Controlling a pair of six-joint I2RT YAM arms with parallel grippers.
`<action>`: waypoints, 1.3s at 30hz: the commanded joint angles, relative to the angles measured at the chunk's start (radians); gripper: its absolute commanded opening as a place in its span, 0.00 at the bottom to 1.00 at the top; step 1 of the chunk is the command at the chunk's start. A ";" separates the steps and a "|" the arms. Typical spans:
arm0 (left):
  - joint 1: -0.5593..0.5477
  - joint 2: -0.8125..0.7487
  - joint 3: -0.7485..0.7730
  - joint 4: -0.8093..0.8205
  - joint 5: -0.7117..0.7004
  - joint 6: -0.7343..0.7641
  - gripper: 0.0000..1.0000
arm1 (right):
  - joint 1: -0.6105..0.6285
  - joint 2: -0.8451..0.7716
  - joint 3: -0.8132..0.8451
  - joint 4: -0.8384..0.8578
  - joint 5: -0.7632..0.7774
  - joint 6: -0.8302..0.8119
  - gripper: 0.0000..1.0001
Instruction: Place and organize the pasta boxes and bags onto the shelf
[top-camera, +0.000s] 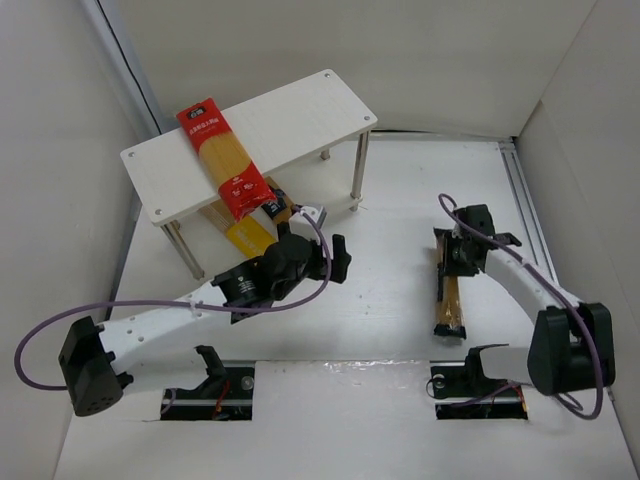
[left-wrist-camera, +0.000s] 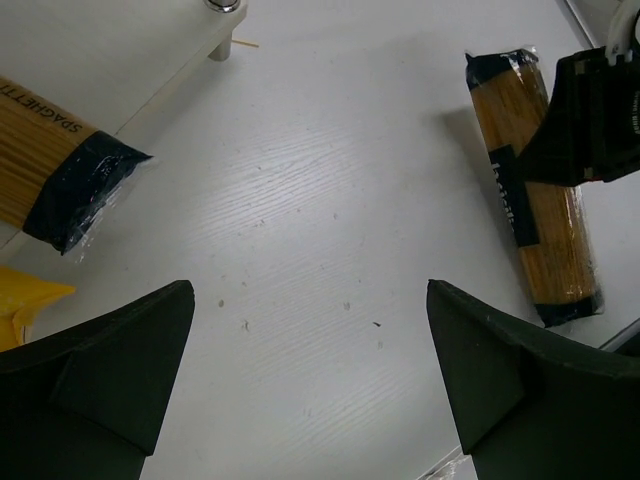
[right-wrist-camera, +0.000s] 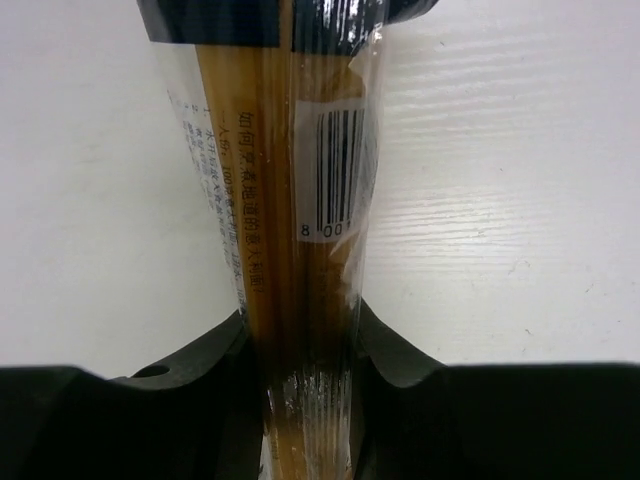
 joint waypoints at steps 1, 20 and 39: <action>-0.006 -0.069 -0.018 0.000 -0.005 -0.010 1.00 | 0.038 -0.173 0.079 0.036 -0.086 -0.036 0.00; -0.006 -0.304 -0.260 0.055 0.150 -0.075 1.00 | 0.343 0.274 1.415 0.151 -0.571 -0.114 0.00; -0.006 -0.313 -0.310 0.103 0.189 -0.047 1.00 | 0.471 0.779 1.779 0.518 -0.525 0.093 0.00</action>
